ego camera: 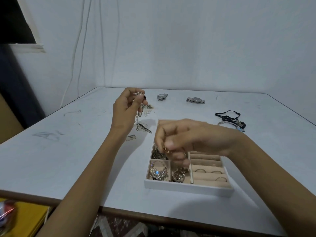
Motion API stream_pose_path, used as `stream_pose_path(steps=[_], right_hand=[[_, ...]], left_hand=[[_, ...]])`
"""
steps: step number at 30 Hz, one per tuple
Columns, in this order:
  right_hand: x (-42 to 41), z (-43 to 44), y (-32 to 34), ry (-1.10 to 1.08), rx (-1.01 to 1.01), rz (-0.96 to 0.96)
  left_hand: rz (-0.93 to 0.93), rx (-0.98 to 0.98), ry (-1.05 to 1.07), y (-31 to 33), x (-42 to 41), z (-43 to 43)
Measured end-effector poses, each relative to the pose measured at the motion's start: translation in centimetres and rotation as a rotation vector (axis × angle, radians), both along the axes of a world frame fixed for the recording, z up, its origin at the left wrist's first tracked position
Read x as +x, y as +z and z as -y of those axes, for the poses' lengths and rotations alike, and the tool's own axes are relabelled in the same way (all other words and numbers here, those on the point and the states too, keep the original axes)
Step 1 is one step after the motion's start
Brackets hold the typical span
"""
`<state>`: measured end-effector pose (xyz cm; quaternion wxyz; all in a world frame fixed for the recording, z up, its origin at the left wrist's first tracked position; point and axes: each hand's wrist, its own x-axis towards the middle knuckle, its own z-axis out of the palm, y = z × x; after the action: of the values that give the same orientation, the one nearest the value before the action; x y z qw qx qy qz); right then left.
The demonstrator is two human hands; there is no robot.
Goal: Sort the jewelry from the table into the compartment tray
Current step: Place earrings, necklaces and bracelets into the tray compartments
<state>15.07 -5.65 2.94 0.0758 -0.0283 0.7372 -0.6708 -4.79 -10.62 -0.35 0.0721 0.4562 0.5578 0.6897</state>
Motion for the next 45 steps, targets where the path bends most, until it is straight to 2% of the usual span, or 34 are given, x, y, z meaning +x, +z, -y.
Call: stream_pose_path(steps=[2,4,19,29,40,42,45], right_hand=[[0.4,-0.3,0.4,0.037,0.178,0.031],[0.8,-0.7,0.7,0.044,0.271,0.064],[1.7,-1.7,1.4,-0.056,0.525,0.074],[1.4,-1.9,0.6,-0.119,0.661,0.181],[0.6,-1.6,-0.1,-0.136,0.781,0.167],[0.7,-1.8,-0.1,-0.179,0.729,0.137],[1.5,-2.9,0.1,-0.394,0.685,0.056]], left_hand=[[-0.002,-0.003,0.003,0.0,0.0,0.0],[-0.007,-0.007,0.006,-0.1,0.0,0.1],[-0.001,-0.006,0.012,0.0,-0.1,0.1],[-0.011,-0.007,0.02,0.0,-0.1,0.2],[-0.031,-0.008,0.016,0.1,0.0,0.2],[-0.038,-0.009,0.016,0.1,-0.1,0.2],[-0.034,-0.009,0.006,0.1,-0.2,0.3]])
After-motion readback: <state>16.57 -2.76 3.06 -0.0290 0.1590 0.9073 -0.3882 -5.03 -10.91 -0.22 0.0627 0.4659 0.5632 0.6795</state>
